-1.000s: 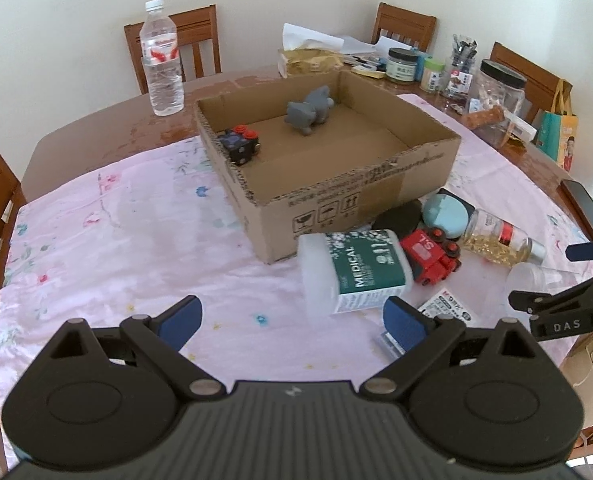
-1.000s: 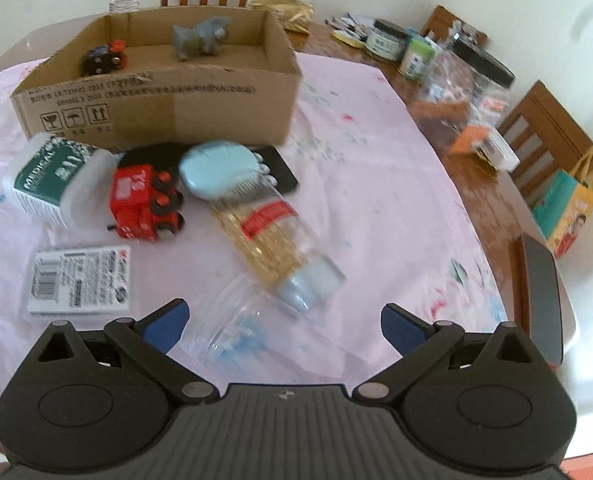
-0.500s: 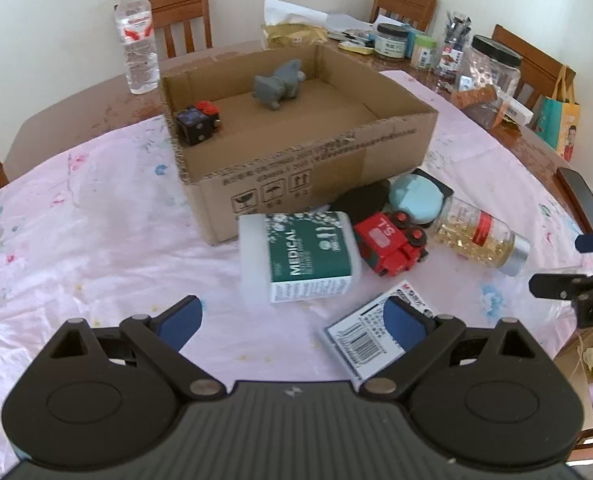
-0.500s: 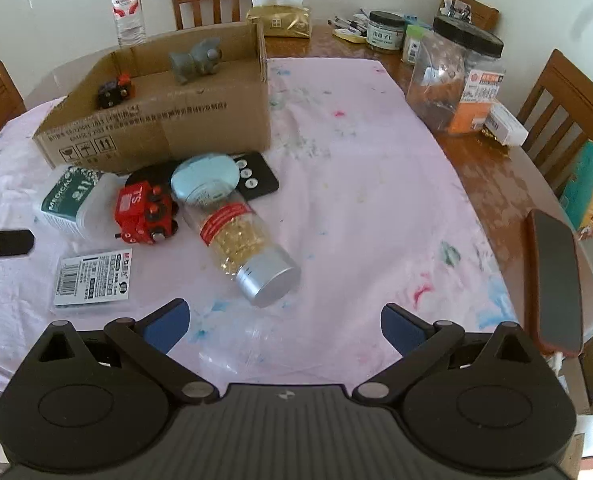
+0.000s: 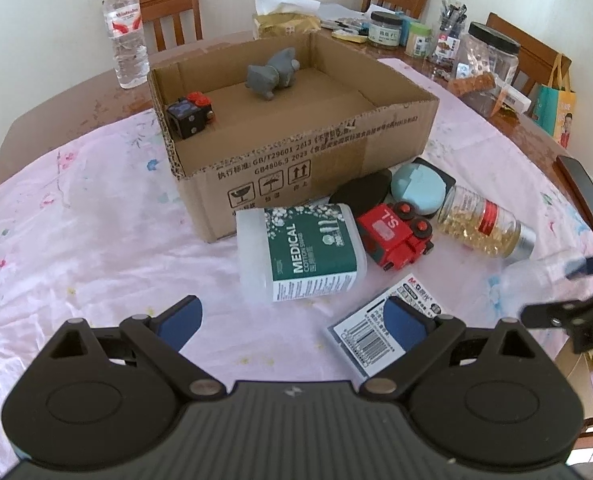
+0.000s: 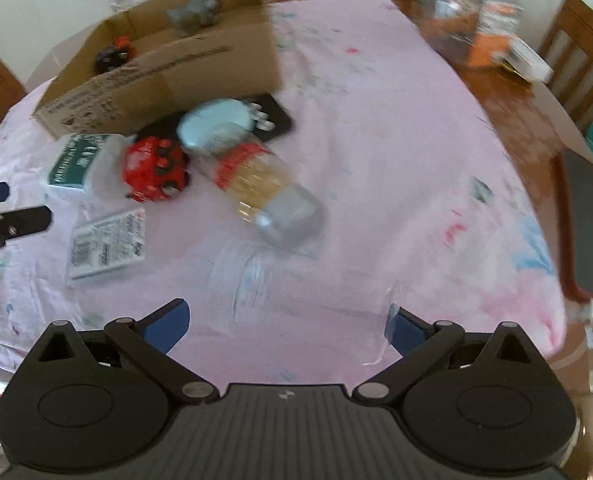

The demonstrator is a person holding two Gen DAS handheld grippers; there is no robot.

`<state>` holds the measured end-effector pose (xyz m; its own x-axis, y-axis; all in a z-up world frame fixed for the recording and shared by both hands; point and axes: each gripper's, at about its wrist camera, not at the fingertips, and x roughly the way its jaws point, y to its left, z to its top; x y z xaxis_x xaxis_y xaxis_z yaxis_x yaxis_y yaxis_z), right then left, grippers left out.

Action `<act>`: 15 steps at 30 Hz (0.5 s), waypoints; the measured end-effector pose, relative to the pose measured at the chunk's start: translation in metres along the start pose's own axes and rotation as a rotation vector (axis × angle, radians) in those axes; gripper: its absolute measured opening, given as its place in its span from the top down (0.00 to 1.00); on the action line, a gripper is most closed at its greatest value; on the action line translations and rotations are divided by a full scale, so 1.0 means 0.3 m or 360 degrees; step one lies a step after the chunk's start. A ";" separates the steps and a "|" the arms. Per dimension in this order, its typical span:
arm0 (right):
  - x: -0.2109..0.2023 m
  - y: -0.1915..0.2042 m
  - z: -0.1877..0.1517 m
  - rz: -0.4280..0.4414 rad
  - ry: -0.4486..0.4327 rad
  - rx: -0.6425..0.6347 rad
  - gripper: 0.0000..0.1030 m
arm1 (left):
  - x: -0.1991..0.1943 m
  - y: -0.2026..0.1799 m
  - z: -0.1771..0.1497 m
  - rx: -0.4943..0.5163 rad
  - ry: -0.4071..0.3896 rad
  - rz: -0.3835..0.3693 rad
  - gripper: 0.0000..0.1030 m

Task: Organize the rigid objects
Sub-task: 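Grasp the white barcode card with the left tool while the right tool grasps the clear jar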

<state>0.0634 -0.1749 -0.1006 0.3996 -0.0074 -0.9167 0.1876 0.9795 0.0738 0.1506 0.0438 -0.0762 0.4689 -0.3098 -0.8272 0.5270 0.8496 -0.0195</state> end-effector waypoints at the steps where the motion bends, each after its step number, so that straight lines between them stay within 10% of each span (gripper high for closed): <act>1: 0.013 0.015 0.014 0.0003 -0.0012 -0.0025 0.00 | 0.003 -0.001 -0.003 0.0001 0.0010 -0.0004 0.06; 15: 0.106 0.051 0.012 -0.0021 0.0012 -0.0387 0.00 | 0.048 -0.071 -0.025 -0.0112 0.0114 -0.0083 0.06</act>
<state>0.0821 -0.1610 -0.1272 0.3917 -0.0200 -0.9199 -0.0293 0.9990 -0.0342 0.1409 0.0246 -0.0921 0.3889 -0.3252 -0.8620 0.4973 0.8617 -0.1007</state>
